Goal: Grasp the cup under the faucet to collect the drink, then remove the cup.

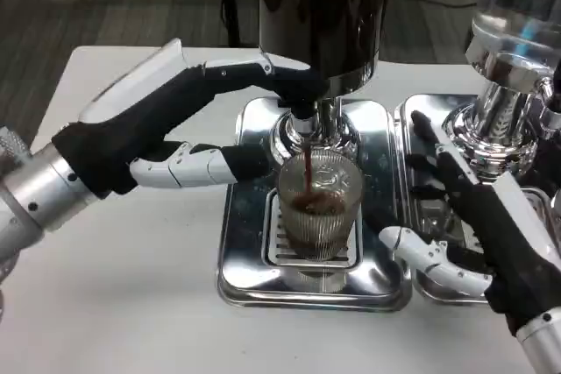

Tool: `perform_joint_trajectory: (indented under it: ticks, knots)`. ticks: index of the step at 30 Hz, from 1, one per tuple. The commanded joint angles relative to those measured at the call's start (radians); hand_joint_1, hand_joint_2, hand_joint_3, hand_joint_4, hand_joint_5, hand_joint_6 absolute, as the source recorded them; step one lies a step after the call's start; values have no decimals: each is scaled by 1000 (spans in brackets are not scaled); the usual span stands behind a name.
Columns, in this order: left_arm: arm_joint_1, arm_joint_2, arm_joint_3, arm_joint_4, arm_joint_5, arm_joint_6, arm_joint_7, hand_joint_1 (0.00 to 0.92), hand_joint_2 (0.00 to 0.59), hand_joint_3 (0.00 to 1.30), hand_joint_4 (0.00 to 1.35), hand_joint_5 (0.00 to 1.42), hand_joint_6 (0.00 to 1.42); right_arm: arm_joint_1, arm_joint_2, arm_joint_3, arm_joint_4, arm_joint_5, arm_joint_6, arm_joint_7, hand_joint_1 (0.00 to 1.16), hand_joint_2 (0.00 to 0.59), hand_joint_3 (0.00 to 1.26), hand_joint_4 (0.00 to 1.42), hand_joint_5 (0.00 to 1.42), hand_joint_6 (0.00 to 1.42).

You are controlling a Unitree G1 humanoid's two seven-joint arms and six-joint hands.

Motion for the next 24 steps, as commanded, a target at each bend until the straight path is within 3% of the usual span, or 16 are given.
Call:
perform_joint_trajectory:
  ticks: [1, 24]
  knots:
    - [17, 1, -14, -2, 14, 2, -34, 0, 81, 324, 333, 343, 275, -29, -1, 2, 25, 4, 2, 0, 508, 209, 0, 0, 107, 253]
    - [24, 6, -10, -13, 12, 7, -35, 0, 82, 331, 333, 343, 267, -129, 19, 65, 165, 0, 18, 5, 510, 190, 0, 0, 17, 197]
